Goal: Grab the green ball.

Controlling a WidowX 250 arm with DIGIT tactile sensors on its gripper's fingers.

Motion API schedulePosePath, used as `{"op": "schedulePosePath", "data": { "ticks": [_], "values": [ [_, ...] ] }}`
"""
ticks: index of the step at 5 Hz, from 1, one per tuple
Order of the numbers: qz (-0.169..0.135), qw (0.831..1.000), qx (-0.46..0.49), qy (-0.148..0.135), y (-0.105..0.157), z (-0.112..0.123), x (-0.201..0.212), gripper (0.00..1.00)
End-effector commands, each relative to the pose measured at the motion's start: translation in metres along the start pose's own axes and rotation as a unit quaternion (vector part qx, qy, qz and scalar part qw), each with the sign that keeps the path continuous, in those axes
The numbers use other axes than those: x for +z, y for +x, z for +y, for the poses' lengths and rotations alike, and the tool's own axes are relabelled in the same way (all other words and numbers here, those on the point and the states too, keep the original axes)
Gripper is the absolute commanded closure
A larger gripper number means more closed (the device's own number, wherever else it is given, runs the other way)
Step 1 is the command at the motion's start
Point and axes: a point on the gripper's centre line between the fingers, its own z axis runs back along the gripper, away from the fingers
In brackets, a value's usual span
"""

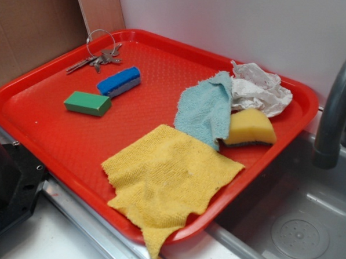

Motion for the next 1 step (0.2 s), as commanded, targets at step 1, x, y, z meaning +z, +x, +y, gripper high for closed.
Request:
{"op": "schedulePosePath", "data": {
  "ticks": [1],
  "values": [
    [-0.020,0.998,-0.048,0.029,0.0242,-0.0231,0.0163,1.00]
  ]
}}
